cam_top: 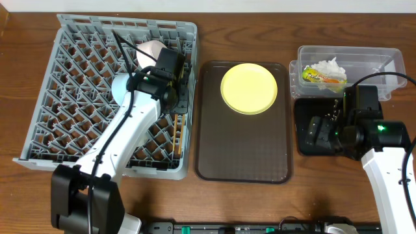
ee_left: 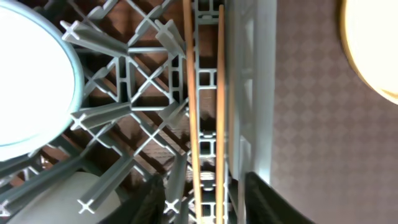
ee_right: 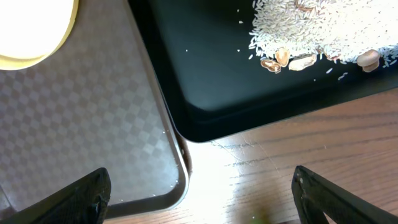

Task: Sort waste into correct bins and load items into the dishwasher
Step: 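Insert the second chopstick upright into the rack's right edge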

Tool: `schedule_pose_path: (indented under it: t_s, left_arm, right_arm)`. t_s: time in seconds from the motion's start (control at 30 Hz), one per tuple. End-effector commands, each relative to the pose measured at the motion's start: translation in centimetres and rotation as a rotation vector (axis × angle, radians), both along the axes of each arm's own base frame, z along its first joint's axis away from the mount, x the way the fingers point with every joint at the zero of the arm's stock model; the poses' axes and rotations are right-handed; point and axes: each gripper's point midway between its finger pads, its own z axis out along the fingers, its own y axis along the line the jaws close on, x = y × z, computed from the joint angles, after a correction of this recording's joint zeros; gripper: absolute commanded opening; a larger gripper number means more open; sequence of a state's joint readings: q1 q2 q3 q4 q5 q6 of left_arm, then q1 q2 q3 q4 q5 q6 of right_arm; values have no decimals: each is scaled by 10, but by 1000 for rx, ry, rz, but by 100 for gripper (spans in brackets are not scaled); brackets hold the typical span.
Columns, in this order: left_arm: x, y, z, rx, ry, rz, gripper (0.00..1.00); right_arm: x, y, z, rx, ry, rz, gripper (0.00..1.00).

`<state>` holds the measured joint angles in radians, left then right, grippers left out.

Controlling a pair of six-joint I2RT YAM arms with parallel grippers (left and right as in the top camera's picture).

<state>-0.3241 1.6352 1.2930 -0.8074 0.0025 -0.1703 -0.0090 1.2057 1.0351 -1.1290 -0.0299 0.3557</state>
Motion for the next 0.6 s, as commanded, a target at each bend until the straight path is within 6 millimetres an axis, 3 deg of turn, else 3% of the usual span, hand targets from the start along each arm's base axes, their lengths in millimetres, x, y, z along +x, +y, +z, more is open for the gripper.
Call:
schedule_pose_path:
  t_s: [0.0,0.1,0.23,0.4,0.57]
  left_arm:
    - [6,-20,44,-88,-116,-84,46]
    - [8,-49,66,-162,-201,-214,57]
    - [12,-84,73,-160,-282,-367,69]
    - [14,-132,58,-168,-310,-493,76]
    - [14,-178,23,-166,-300,-602,76]
  right_arm:
    - [5,-1,9,3,-34,-2,91]
    - [6,-1,9,3,-41,-2,92]
    - [7,-1,9,3,-44,-2,92]
    - [7,-1,9,3,-43,-2,92]
    - [6,-1,9,3,-41,-2,92]
